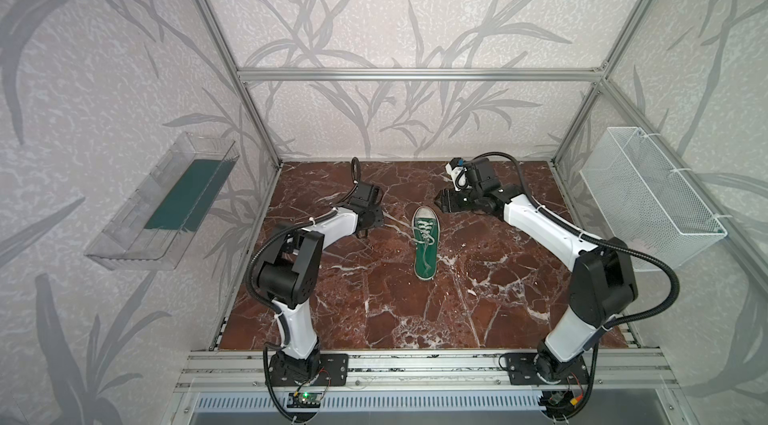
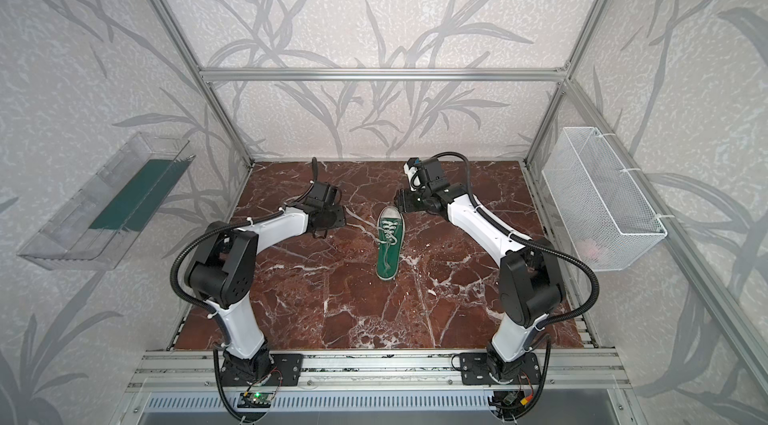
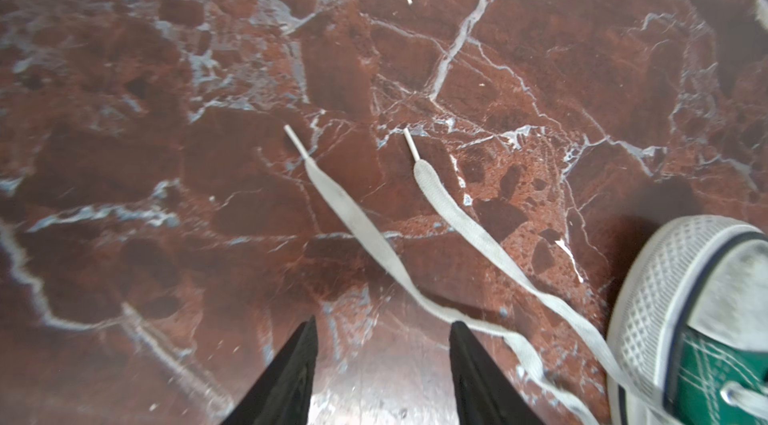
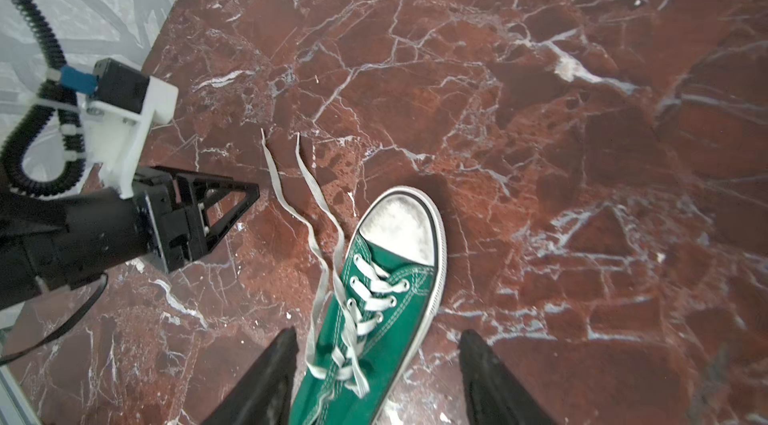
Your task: Tie the shoes
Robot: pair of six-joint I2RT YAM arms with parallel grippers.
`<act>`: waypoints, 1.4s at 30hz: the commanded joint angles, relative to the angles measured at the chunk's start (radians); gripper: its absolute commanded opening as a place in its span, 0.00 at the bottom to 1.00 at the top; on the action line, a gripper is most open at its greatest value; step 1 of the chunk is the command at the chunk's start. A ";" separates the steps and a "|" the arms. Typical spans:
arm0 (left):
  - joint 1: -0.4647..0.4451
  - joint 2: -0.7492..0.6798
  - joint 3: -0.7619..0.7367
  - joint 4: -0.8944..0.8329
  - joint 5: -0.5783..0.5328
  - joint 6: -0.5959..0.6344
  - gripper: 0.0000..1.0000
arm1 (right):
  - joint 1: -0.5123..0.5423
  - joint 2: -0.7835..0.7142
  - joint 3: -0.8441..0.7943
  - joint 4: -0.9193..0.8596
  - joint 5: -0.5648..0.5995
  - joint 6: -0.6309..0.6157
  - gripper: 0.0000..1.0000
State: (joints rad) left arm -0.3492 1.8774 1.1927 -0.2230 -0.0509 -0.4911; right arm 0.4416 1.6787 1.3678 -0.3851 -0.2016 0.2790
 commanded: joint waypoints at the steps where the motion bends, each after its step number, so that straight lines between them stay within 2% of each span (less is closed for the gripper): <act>1: -0.018 0.042 0.061 -0.070 -0.048 0.005 0.52 | -0.038 -0.076 -0.048 0.049 0.016 -0.011 0.63; 7: -0.038 0.123 0.144 -0.112 -0.065 0.025 0.49 | -0.080 -0.123 -0.102 0.054 -0.001 -0.018 0.63; 14: -0.051 0.168 0.189 -0.187 -0.138 0.035 0.47 | -0.107 -0.140 -0.132 0.060 -0.025 -0.018 0.63; 22: -0.060 0.214 0.228 -0.201 -0.139 0.025 0.40 | -0.120 -0.154 -0.143 0.048 -0.036 -0.026 0.63; 25: -0.060 0.218 0.228 -0.198 -0.147 0.028 0.36 | -0.132 -0.172 -0.155 0.046 -0.039 -0.029 0.63; 30: -0.061 0.225 0.236 -0.213 -0.145 0.029 0.22 | -0.144 -0.208 -0.184 0.045 -0.041 -0.028 0.63; 36: -0.072 0.140 0.172 -0.164 -0.203 0.029 0.07 | -0.152 -0.250 -0.221 0.039 -0.042 -0.025 0.63; 42: -0.097 0.037 0.155 -0.143 -0.234 0.090 0.03 | -0.163 -0.298 -0.274 0.037 -0.041 -0.012 0.63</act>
State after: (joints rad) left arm -0.4286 1.9976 1.3418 -0.3725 -0.2382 -0.4355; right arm 0.2886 1.4246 1.1156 -0.3412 -0.2367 0.2615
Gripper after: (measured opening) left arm 0.047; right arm 0.632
